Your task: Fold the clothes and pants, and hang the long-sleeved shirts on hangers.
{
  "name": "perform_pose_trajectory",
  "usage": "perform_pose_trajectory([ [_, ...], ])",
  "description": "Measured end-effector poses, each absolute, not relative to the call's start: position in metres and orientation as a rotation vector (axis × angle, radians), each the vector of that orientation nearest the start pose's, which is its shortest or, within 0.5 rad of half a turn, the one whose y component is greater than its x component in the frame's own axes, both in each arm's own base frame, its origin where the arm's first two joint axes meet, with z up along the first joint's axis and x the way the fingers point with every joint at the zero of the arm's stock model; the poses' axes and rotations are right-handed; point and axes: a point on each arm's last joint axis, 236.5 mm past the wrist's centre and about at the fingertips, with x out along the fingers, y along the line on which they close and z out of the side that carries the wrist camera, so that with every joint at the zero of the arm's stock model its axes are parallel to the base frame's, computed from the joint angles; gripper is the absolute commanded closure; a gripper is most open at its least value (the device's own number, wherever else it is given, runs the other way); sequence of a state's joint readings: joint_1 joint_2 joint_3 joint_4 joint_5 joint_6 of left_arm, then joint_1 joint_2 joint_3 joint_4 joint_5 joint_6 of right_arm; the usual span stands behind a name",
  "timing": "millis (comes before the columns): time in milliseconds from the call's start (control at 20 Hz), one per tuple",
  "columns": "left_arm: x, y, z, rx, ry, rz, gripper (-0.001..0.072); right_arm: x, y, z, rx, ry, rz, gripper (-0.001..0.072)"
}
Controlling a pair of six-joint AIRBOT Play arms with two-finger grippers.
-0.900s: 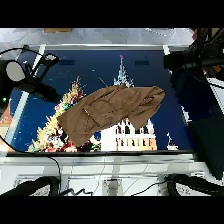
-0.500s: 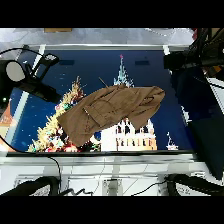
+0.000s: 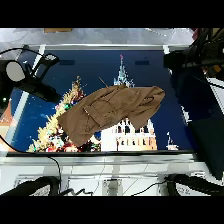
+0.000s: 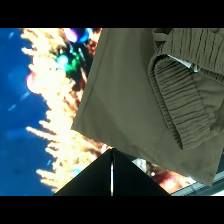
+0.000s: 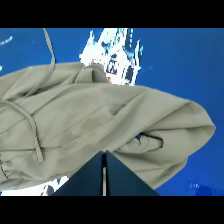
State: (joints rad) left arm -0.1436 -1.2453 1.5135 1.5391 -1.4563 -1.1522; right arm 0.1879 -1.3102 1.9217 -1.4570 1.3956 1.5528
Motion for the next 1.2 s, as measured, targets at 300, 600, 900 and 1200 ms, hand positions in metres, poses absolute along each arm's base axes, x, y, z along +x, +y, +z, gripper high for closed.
perform_pose_trajectory([
  [300,0.376,-0.076,0.128,0.39,1.136,-0.446,0.0693,0.424,0.13,0.277,0.029,0.76,0.365,0.0683],
  [600,0.364,-0.08,0.165,0.333,1.034,-0.443,0.0692,0.378,0.194,0.259,-0.053,0.866,0.6,0.0683],
  [900,0.345,-0.029,0.245,0.34,0.789,-0.251,0.0693,0.325,0.284,0.18,-0.257,0.988,0.822,0.0681],
  [1200,0.319,0.043,0.301,0.298,0.629,0.024,0.0692,0.301,0.366,0.065,-0.356,0.987,0.929,0.0257],
])
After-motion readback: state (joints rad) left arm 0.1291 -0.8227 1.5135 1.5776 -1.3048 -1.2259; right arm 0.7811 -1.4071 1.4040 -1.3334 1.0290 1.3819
